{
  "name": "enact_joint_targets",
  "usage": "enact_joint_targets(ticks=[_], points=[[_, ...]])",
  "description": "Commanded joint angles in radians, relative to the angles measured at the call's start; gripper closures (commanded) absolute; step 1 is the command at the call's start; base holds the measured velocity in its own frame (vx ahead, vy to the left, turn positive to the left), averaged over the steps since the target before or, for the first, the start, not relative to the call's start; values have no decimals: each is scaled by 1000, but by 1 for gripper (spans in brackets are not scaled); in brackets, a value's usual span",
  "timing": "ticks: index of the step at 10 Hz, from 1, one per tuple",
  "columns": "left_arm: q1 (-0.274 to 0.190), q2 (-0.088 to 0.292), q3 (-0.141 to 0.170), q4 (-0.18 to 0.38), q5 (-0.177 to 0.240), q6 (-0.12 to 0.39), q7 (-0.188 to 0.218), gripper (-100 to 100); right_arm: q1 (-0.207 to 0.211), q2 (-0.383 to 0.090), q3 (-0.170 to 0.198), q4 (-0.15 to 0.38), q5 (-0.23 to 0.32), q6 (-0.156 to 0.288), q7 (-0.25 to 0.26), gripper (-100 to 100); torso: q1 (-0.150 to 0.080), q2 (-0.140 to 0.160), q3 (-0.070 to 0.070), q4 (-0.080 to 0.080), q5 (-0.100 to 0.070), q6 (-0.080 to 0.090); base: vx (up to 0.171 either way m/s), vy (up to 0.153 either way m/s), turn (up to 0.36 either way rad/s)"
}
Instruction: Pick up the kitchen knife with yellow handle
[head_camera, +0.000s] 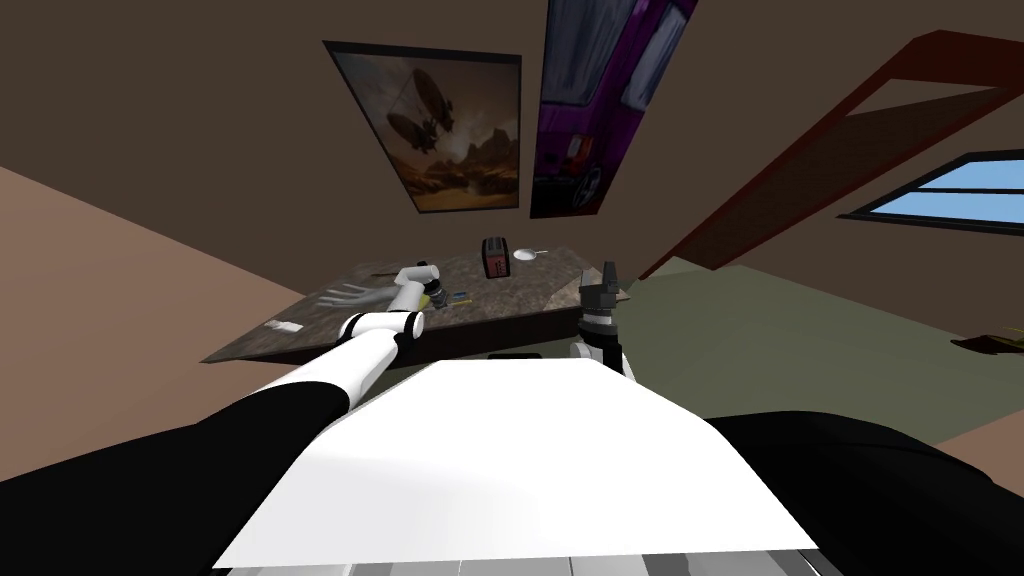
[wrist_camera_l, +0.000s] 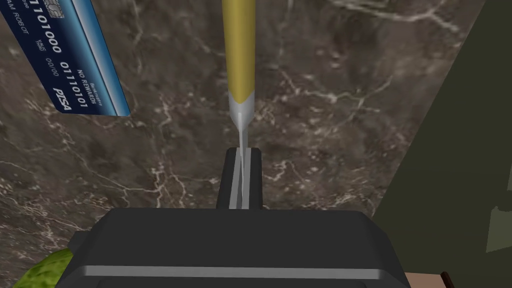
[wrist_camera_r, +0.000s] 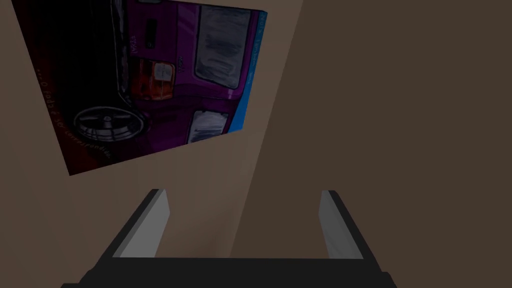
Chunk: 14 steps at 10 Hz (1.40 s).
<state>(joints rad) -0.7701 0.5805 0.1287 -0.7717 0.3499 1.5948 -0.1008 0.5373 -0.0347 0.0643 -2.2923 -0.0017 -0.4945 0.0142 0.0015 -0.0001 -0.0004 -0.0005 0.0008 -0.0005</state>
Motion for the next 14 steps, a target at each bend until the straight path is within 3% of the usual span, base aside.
enact_joint_targets(ticks=[1,3,5,6,7,8,9,10,11,12,13,14], points=[[0,0,0,0,0,0,0,100,0,0,0,0,0,0,0,0,0,0,0,0,0,0,0,0,0],[-5,4,-3,-3,1,28,2,-100,0,0,0,0,0,0,0,0,0,0,0,0,0,0,10,-22,-17],[-10,8,-7,-7,1,57,4,-100,0,0,0,0,0,0,0,0,-5,-2,-1,0,-1,0,32,-89,-26],[-8,6,-5,-5,1,45,3,-100,0,0,0,0,0,0,0,0,-6,-2,-1,0,-1,0,11,-42,0],[-8,6,-6,-6,1,48,3,0,0,0,0,0,0,0,0,0,-4,-1,-1,0,-1,0,2,-8,1],[42,45,44,11,-2,38,32,-100,0,0,0,0,0,0,0,0,-1,-1,0,0,0,0,-67,106,-357],[51,45,71,11,-2,38,32,-100,0,0,0,0,0,0,0,0,6,3,2,1,1,1,-101,122,-472],[51,45,72,11,-2,38,32,-100,0,0,0,0,0,0,0,0,7,6,3,1,2,1,-72,63,-329],[101,84,116,27,-6,28,61,-100,0,0,0,0,0,0,0,0,5,5,3,1,1,0,-140,98,-421],[111,84,144,27,-6,28,61,-100,0,0,0,0,0,0,0,0,7,8,5,2,1,0,-127,103,-410],[111,84,149,27,-6,28,61,-100,0,0,0,0,0,0,0,0,7,8,5,2,2,0,-55,54,-326],[155,123,190,44,-9,18,90,-100,0,0,0,0,0,0,0,0,5,4,3,1,1,0,-118,98,-424]])
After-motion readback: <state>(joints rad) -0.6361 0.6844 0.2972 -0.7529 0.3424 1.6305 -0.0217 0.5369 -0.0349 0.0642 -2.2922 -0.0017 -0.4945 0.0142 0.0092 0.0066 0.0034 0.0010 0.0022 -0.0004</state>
